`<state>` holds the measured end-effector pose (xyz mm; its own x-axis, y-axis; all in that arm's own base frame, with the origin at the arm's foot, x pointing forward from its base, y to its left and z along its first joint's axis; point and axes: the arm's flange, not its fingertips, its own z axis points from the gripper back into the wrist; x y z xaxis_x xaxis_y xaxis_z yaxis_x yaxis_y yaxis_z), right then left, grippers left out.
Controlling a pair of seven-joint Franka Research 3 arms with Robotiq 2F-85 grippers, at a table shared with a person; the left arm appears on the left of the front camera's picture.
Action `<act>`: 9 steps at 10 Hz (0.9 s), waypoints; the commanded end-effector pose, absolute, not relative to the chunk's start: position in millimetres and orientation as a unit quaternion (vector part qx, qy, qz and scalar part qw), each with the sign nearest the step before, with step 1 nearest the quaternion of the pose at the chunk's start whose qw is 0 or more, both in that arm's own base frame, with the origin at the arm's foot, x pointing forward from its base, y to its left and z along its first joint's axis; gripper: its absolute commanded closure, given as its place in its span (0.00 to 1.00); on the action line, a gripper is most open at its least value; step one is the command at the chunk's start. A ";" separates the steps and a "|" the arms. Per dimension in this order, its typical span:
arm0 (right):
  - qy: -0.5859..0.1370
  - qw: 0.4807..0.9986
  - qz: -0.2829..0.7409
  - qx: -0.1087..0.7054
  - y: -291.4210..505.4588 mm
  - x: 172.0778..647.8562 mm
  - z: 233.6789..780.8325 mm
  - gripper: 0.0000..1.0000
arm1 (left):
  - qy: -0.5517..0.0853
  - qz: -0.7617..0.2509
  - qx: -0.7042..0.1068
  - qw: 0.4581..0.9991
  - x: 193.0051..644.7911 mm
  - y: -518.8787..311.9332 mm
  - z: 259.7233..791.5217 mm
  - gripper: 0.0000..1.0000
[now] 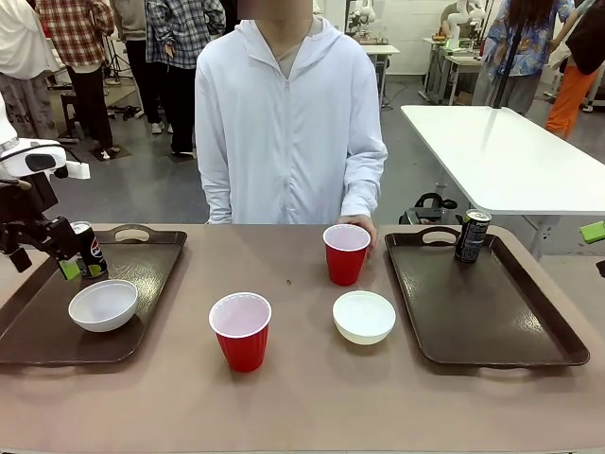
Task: Prepare tableware on both trays.
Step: Pick up a Picnic Bowl from the table and place it on a Handle tray.
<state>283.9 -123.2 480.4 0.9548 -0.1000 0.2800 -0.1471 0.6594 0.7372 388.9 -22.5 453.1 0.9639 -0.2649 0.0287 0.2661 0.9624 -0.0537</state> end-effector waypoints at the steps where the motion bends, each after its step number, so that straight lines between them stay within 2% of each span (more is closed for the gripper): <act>1: -0.150 0.898 0.013 0.412 -123.2 283.9 480.4 0.00 | -0.011 -0.134 -0.029 0.991 388.9 -22.5 453.1 0.03; 3: -0.162 0.928 0.036 0.333 -101.9 256.1 494.4 0.00 | 0.008 -0.140 -0.163 0.976 401.8 7.0 467.5 0.00; 5: -0.123 0.944 0.036 0.305 -61.7 266.8 506.2 0.00 | 0.050 -0.123 -0.252 0.959 412.0 40.8 484.7 0.00; 9: -0.076 0.973 0.077 0.206 42.8 294.7 504.1 0.00 | -0.019 -0.047 -0.426 0.903 406.2 137.4 517.0 0.00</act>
